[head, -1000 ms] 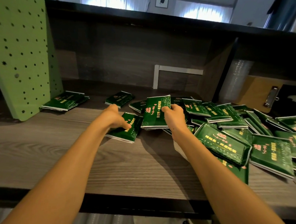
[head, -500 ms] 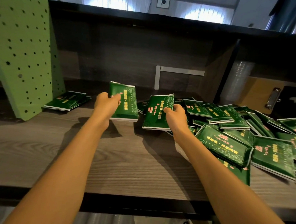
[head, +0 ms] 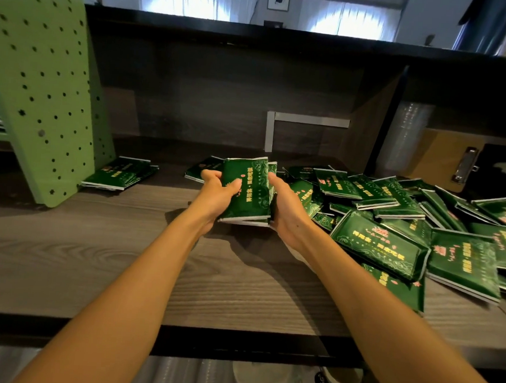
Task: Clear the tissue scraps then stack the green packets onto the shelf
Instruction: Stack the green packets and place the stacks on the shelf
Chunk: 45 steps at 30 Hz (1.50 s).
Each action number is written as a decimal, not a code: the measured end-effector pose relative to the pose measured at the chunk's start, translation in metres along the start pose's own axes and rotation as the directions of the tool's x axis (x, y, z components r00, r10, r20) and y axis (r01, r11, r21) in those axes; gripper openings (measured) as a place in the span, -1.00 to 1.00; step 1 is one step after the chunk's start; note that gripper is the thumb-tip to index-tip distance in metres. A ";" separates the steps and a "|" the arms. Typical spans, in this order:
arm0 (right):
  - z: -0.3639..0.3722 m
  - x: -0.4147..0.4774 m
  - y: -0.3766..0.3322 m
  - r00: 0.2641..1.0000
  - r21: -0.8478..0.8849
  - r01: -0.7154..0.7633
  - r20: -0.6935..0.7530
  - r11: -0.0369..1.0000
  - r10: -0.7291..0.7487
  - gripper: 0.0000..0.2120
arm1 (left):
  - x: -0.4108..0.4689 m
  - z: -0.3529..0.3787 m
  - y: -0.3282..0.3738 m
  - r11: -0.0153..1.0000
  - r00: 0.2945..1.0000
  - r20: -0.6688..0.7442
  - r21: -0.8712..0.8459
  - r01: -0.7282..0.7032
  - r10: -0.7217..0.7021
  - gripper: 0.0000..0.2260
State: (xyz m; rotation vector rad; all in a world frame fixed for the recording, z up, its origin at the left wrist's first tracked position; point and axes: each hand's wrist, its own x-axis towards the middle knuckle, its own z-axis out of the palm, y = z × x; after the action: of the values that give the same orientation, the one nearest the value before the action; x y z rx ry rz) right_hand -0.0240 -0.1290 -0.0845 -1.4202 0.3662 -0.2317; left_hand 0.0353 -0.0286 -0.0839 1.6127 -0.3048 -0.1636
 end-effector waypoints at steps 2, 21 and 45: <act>0.001 -0.006 0.000 1.000 -0.033 0.010 0.026 0.999 -0.009 -0.44 | -0.002 -0.004 0.002 1.000 1.000 0.015 0.022 0.009 -0.010 -0.72; 0.093 0.022 -0.007 0.991 0.091 -0.134 -0.005 0.987 0.135 -0.75 | 0.032 -0.142 -0.007 0.467 0.964 -0.247 0.867 0.173 0.101 -0.62; 0.059 0.033 -0.003 0.983 -0.138 -0.014 -0.181 0.990 -0.011 -0.51 | 0.018 -0.105 -0.005 0.375 0.981 -0.190 0.907 0.191 -0.039 -0.46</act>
State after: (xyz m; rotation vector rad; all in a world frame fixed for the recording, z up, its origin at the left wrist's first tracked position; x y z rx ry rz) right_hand 0.0294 -0.0875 -0.0793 -1.5402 0.5413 -0.3412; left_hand 0.0829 0.0666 -0.0800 2.8014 -0.1598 0.0489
